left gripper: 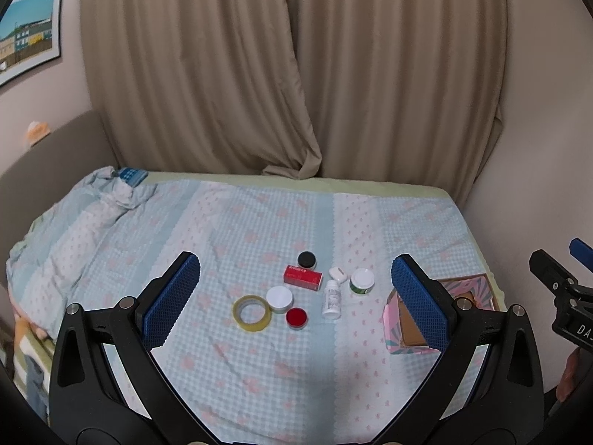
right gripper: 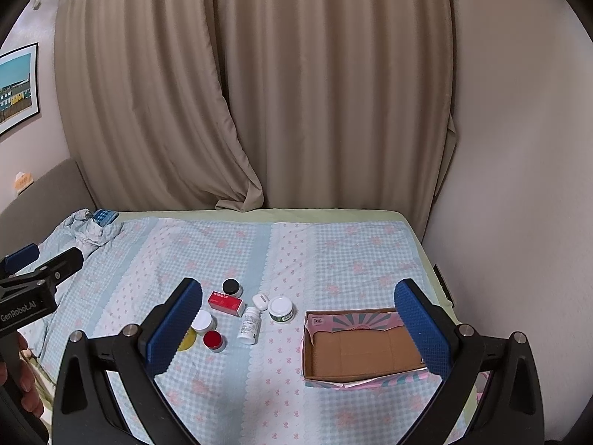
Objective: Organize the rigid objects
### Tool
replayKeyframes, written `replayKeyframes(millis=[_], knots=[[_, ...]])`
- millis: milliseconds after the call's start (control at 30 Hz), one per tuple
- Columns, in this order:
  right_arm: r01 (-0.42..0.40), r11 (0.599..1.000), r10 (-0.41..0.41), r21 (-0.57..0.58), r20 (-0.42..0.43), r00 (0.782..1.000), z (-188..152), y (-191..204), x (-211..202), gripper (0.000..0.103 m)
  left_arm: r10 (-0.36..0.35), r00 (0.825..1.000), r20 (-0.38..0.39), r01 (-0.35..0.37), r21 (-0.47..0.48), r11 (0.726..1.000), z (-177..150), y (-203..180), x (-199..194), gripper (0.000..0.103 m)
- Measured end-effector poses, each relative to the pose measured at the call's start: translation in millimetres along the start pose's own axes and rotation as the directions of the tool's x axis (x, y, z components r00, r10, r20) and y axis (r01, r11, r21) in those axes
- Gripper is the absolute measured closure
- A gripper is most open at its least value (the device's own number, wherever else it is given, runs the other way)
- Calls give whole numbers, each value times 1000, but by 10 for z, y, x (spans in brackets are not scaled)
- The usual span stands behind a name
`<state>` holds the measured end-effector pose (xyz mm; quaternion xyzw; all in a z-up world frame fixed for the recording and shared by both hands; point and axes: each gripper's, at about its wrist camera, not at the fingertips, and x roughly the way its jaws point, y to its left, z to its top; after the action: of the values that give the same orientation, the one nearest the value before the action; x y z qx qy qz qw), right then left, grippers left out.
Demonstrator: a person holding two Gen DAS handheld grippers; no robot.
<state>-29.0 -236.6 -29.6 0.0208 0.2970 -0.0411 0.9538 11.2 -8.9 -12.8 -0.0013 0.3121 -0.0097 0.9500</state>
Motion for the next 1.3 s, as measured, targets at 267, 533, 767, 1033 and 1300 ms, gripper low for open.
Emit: replayKeyframes(millis=[267, 533, 767, 1033, 1300], knots=[[-46, 999, 45, -21, -30, 999, 37, -12, 204, 0, 51, 996, -77, -51, 3, 999, -119, 79, 159, 1], [-51, 998, 53, 20, -95, 994, -103, 147, 645, 0, 45, 984, -173, -43, 14, 999, -406, 508, 583, 1], [-17, 998, 29, 64, -197, 980, -213, 581, 1121, 0, 5, 961, -278, 15, 70, 997, -585, 1049, 1221, 1], [39, 989, 6, 145, -294, 956, -405, 1036, 1822, 0, -79, 911, -405, 127, 94, 987, -931, 1499, 2227, 1], [69, 986, 0, 154, -410, 912, -745, 1302, 2764, 0, -101, 846, -523, 175, 95, 980, -1653, 1597, 3334, 1]])
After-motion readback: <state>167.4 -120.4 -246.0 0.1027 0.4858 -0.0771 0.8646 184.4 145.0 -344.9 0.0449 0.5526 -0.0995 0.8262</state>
